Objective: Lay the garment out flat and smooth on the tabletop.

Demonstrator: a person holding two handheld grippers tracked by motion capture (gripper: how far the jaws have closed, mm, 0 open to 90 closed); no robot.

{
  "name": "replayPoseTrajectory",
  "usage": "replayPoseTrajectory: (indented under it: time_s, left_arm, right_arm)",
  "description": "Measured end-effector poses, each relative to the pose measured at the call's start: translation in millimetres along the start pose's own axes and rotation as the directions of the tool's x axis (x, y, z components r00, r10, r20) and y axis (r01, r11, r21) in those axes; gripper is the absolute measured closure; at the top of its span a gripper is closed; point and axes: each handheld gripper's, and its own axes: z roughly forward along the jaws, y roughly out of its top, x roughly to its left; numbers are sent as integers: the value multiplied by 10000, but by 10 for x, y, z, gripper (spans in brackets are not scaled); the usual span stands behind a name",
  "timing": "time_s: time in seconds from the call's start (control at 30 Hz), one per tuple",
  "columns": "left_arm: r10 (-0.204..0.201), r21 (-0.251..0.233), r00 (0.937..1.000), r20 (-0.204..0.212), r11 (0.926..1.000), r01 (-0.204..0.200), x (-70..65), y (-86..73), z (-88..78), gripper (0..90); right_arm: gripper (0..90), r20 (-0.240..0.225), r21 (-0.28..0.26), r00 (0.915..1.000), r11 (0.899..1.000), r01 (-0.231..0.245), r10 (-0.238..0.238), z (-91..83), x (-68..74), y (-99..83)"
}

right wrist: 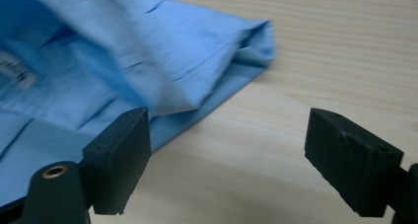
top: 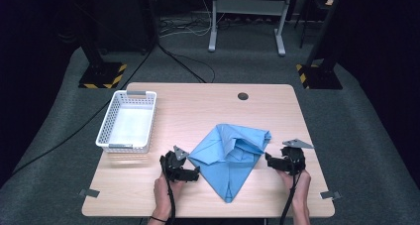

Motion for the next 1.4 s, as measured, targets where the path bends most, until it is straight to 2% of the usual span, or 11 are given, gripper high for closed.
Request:
replayPoseTrajectory:
  time_s: [0.2, 0.3, 0.4, 0.57, 0.8, 0.9, 1.0, 1.13, 1.27, 1.3, 1.4]
  left_arm:
    - [6, 3, 10000, 2, 10000, -6, 0, 0, 0, 4]
    - [3, 1, 10000, 3, 10000, -3, 0, 0, 0, 4]
    - [4, 2, 10000, 3, 10000, -4, 0, 0, 0, 4]
    - [3, -1, 10000, 5, 10000, -3, 0, 0, 0, 4]
    - [20, 0, 10000, 13, 10000, -20, 0, 0, 0, 4]
    - [14, 0, 10000, 13, 10000, -14, 0, 0, 0, 4]
    - [21, 9, 10000, 16, 10000, -21, 0, 0, -1, 4]
    - [17, 7, 10000, 14, 10000, -17, 0, 0, 0, 4]
    - [28, 14, 10000, 16, 10000, -28, 1, 0, -1, 4]
    - [33, 13, 10000, 17, 10000, -33, 1, 0, -1, 4]
    - [23, 11, 10000, 16, 10000, -23, 1, 0, 0, 4]
  right_arm:
    - [153, -820, -183, 9943, 9976, 664, -677, -23, 440, -118]
    - [138, -1217, -131, 9867, 9942, 1065, -1073, 22, 673, -128]
    - [117, -1435, 126, 9785, 9884, 1515, -1481, 148, 851, -115]
    - [84, -1666, 409, 9699, 9816, 1866, -1774, 372, 1040, -57]
    - [74, -1794, 571, 9637, 9758, 2109, -1978, 566, 1178, 63]
    - [190, -1806, 435, 9630, 9765, 2112, -2002, 602, 1207, 109]
    - [395, -1722, 385, 9610, 9734, 2260, -2163, 620, 1234, 119]
    - [579, -1620, 547, 9563, 9654, 2550, -2434, 624, 1249, 74]
    - [787, -1386, 321, 9513, 9588, 2823, -2754, 584, 1248, 72]
    - [830, -1288, 189, 9505, 9576, 2874, -2827, 569, 1240, 90]
    - [866, -1204, 24, 9505, 9574, 2888, -2865, 549, 1225, 118]
